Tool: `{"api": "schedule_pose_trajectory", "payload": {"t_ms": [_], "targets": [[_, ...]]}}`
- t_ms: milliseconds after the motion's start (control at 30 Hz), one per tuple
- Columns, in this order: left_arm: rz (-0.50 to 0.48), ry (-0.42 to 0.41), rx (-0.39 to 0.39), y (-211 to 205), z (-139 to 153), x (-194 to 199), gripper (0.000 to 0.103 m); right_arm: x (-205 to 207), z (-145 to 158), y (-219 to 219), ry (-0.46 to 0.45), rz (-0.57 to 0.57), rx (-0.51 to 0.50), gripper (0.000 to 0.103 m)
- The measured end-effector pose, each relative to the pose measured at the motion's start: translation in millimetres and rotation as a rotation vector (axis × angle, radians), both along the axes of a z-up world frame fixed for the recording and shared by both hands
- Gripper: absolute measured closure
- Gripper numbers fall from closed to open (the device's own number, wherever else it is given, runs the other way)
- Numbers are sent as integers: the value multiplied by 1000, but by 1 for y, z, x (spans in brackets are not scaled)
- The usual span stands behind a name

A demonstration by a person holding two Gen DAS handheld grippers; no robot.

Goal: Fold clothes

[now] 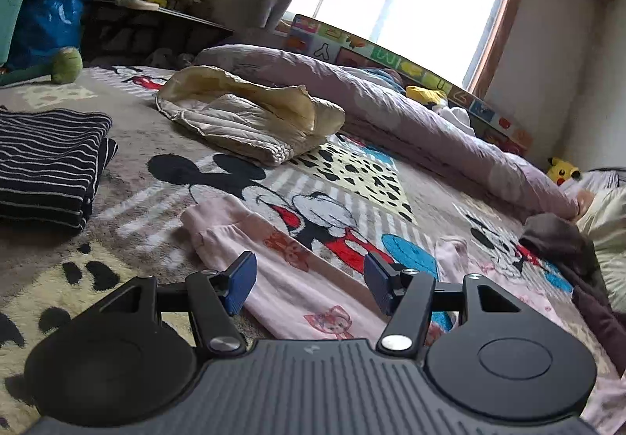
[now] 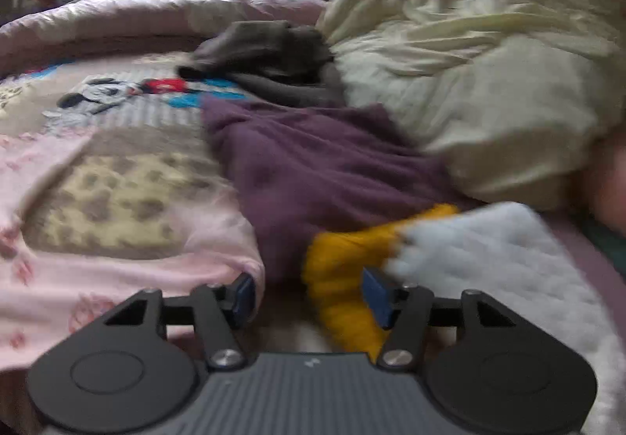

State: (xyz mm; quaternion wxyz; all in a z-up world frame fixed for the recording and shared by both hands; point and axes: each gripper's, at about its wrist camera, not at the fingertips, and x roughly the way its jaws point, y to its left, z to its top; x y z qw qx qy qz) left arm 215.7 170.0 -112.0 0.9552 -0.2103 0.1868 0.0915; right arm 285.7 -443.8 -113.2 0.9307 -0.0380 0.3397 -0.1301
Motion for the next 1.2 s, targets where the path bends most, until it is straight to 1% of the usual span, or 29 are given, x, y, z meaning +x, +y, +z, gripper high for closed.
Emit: {"api": "schedule_pose_trajectory", "payload": {"t_ms": [67, 233, 300, 367, 433, 467, 533, 567, 667, 733, 800, 867, 933, 1000, 1033, 1133, 1167, 1200], "targets": [[0, -1, -7, 0, -1, 0, 43, -4, 2, 1, -15, -4, -12, 42], [-4, -3, -14, 2, 0, 0, 43, -5, 6, 0, -26, -34, 28, 42], [-5, -4, -20, 3, -1, 0, 43, -18, 14, 1, -87, -59, -7, 42], [-5, -2, -28, 5, -1, 0, 43, -27, 18, 1, -111, -84, -20, 41], [-5, -3, -40, 6, -2, 0, 43, -32, 19, -5, -117, -112, -17, 40], [-4, -3, -48, 8, -2, 0, 43, -35, 20, -8, -120, -125, -14, 39], [1, -6, -57, 9, -2, -1, 43, -38, 20, -14, -130, -134, 26, 37], [3, -9, -60, 10, -2, -2, 43, -41, 22, -16, -144, -119, 71, 35], [5, -13, -68, 11, -1, -2, 43, -53, 30, -3, -166, -75, 85, 35], [-2, -10, -72, 12, -2, -2, 43, -55, 32, 12, -160, -10, 125, 35], [-8, -6, -95, 17, -3, -2, 43, -56, 31, 37, -130, 100, 160, 35], [-19, 8, -150, 26, -6, -4, 43, -55, 28, 64, -81, 217, 228, 36], [-46, 38, -234, 34, -12, -5, 44, -56, 24, 88, -40, 298, 281, 38], [-111, 81, -379, 37, -19, -9, 44, -58, 19, 118, 6, 391, 340, 38], [-150, 95, -446, 30, -24, -14, 44, -60, 14, 133, 35, 419, 386, 38], [-266, 140, -645, 8, -39, -26, 44, -63, 0, 142, 73, 385, 539, 37], [-303, 168, -699, -3, -48, -30, 44, -65, -6, 144, 85, 368, 597, 37], [-337, 203, -735, -16, -57, -32, 44, -67, -17, 141, 96, 322, 702, 37]]}}
